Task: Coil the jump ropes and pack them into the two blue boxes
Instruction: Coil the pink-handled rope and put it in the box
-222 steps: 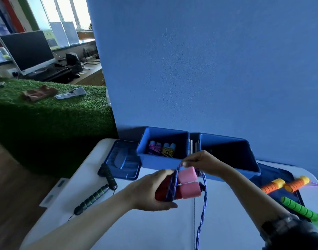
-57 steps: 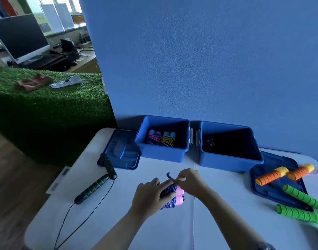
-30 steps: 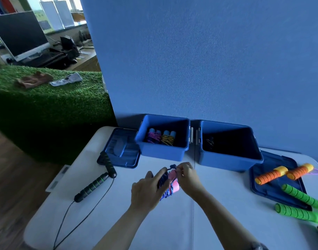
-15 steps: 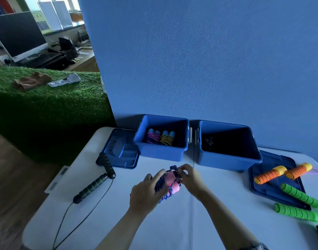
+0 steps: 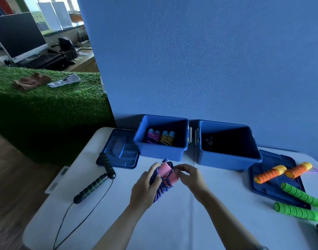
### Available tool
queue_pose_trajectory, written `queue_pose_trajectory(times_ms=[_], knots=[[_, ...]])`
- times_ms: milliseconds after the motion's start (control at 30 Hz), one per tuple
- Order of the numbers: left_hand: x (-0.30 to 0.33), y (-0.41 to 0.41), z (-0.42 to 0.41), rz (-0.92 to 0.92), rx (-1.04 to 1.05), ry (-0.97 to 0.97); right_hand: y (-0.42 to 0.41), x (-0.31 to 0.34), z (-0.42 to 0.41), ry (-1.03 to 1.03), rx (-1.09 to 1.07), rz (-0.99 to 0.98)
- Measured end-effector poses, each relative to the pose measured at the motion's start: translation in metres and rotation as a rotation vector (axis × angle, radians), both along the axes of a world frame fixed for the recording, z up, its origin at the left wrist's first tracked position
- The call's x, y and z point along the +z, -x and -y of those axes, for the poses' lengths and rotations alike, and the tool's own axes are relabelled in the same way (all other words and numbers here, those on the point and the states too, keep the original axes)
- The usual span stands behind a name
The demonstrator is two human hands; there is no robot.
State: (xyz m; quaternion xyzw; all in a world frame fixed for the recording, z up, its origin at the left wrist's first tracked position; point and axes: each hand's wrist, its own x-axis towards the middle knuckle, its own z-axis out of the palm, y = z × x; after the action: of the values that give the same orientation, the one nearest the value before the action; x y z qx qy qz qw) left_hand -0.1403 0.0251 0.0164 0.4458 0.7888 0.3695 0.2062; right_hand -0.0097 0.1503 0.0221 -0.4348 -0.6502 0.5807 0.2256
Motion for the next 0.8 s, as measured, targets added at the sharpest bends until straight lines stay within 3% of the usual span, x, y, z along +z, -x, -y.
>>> queue_pose_trajectory(times_ms=[367, 567, 633, 700, 800], knots=[[0.016, -0.003, -0.001, 0.215, -0.010, -0.090, -0.003, 0.020, 0.014, -0.157, -0.050, -0.006], [0.041, -0.018, 0.001, 0.291, -0.043, -0.140, 0.003, 0.028, 0.017, -0.031, -0.070, -0.080], [0.036, -0.017, -0.003, 0.240, -0.034, -0.139, 0.004, 0.031, 0.020, -0.004, -0.007, -0.102], [0.030, -0.016, -0.006, 0.145, -0.053, -0.098, 0.002, 0.029, 0.020, 0.033, 0.029, -0.075], [0.024, -0.019, -0.013, 0.219, -0.047, -0.085, -0.001, 0.027, 0.020, 0.079, -0.019, -0.007]])
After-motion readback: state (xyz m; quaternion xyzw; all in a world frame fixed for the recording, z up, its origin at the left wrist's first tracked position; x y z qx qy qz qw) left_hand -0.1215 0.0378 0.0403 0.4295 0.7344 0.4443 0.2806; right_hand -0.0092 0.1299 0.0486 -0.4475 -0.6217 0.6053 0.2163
